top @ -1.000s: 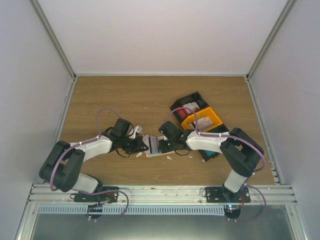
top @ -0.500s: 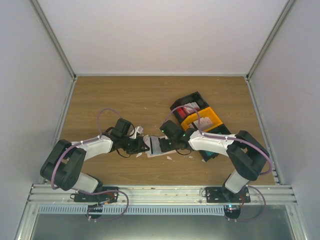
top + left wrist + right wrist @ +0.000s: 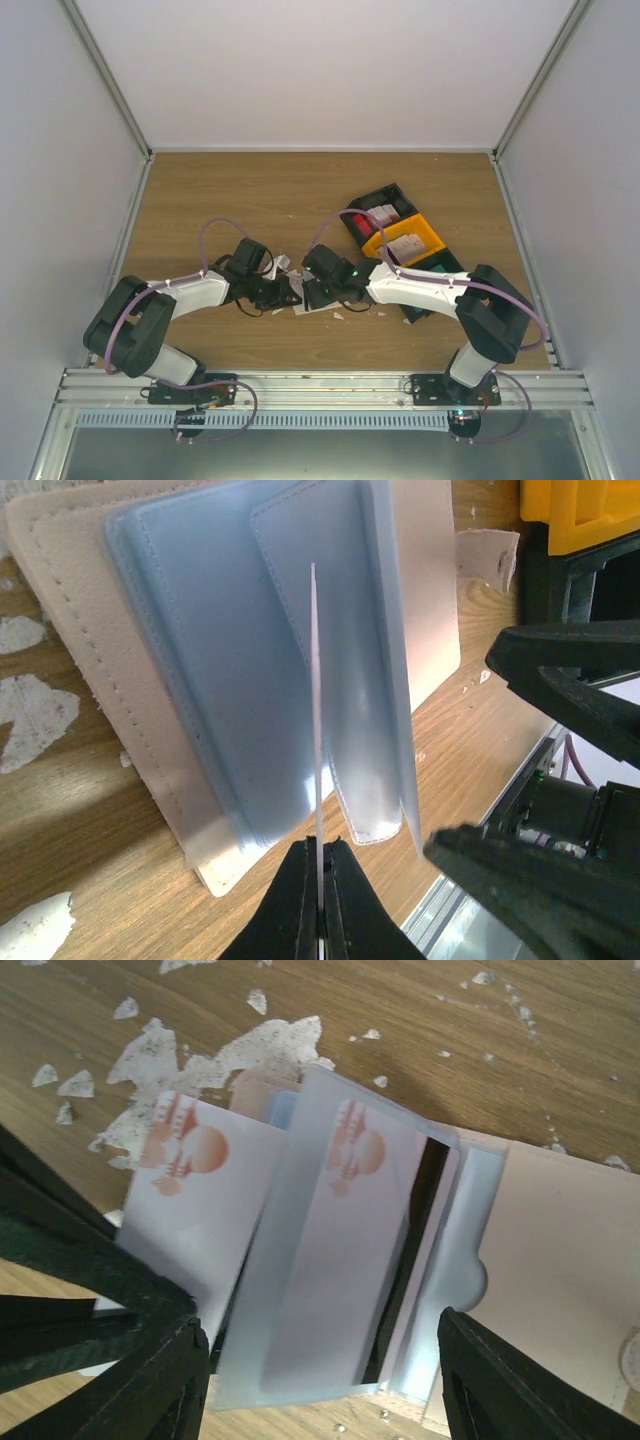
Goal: Put the credit cards into the card holder
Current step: Insert the credit card into the card holder, then turn over the card slot in the card holder.
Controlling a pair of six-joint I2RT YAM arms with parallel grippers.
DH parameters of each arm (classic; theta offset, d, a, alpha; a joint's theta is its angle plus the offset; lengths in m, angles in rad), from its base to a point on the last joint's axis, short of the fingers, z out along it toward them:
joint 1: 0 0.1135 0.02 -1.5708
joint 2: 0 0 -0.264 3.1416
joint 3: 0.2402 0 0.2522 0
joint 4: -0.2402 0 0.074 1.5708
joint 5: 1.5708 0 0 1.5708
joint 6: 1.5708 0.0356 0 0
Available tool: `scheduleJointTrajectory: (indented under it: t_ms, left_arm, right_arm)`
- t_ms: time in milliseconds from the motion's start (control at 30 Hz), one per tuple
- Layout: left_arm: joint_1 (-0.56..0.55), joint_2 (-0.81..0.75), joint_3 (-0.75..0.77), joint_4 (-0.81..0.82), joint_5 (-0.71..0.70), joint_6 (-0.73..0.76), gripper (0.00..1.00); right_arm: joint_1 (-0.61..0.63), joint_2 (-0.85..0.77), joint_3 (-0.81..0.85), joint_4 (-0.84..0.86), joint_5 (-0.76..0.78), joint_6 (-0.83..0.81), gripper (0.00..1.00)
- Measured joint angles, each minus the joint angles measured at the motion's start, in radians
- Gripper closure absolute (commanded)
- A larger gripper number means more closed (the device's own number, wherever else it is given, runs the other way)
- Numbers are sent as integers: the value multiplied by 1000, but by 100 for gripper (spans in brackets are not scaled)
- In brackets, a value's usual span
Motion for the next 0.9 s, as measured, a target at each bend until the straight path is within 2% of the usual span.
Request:
scheduleJointTrajectory:
  t_ms: [233,400,567,900]
  left_arm:
    - [-5,3,10,2,0,0,100]
    - [-6,3,10,2,0,0,100]
    - [-6,3,10,3,-1,0,100]
    - [-6,12,11,1,-5,0,100]
  right_arm:
    - [21,38,32,-5,3,-8,34]
    - [25,62,36,-31,27,-4,40]
    - [26,66,40,-75,91,29,40]
    - [-28,-15,-19,-71,105,74,41]
